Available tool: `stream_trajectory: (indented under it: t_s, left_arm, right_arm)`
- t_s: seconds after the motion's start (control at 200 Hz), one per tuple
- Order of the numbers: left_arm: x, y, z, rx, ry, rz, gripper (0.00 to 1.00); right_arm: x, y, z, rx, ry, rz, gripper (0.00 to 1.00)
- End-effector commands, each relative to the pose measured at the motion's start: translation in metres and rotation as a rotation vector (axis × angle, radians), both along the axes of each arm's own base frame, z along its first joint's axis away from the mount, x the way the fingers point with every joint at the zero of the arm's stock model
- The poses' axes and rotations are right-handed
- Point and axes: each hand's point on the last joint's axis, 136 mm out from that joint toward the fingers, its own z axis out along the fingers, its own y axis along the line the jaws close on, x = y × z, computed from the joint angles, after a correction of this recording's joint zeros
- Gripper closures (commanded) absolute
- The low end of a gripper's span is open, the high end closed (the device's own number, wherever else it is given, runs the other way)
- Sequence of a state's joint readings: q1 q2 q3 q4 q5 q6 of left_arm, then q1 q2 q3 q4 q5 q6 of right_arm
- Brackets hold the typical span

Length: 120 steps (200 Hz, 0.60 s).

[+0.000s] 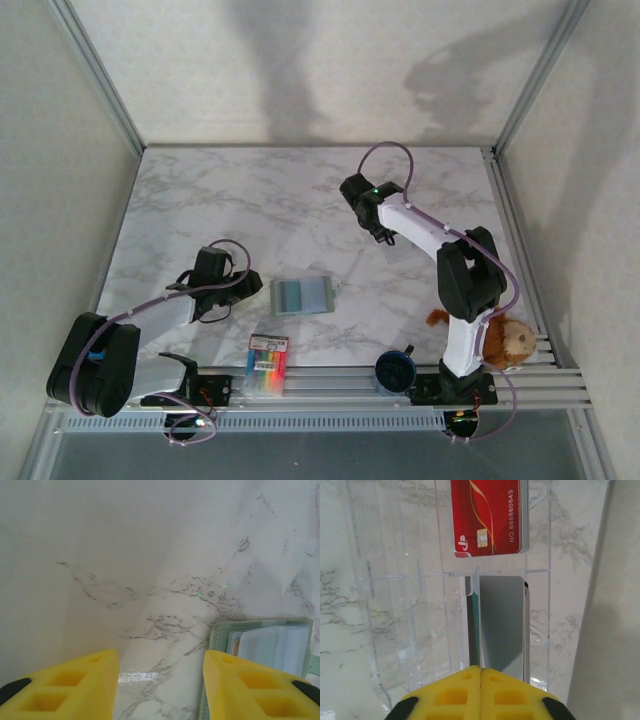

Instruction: Put the credit cards into the card holder

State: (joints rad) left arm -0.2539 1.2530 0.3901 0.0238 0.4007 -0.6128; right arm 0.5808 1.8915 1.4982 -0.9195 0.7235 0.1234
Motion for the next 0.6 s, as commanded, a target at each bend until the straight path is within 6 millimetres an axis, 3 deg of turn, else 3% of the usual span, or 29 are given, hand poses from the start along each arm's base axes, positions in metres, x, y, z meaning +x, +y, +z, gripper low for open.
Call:
stream_trajectory:
  t_s: [0.0,0.39,0.531,0.596]
  left_arm:
    - [-0.001,-0.003,0.005,-0.002,-0.002,-0.023,0.53]
    - [-0.005,-0.025,0.026,-0.118,-0.015,-0.105,0.52]
    - [-0.011,-0.033,0.029,-0.165,-0.005,-0.137,0.52]
    - [-0.015,-0.039,0.032,-0.208,-0.002,-0.154,0.52]
  right_arm:
    - [-0.006,0.008,0.013,0.085,-0.007,-0.015,1.0]
    - [-0.029,0.028,0.065,0.398,-0.089,-0.014,1.0]
    - [-0.046,0.053,0.074,0.622,-0.066,0.029,1.0]
    - [-0.058,0.074,0.074,0.762,-0.012,0.061,1.0]
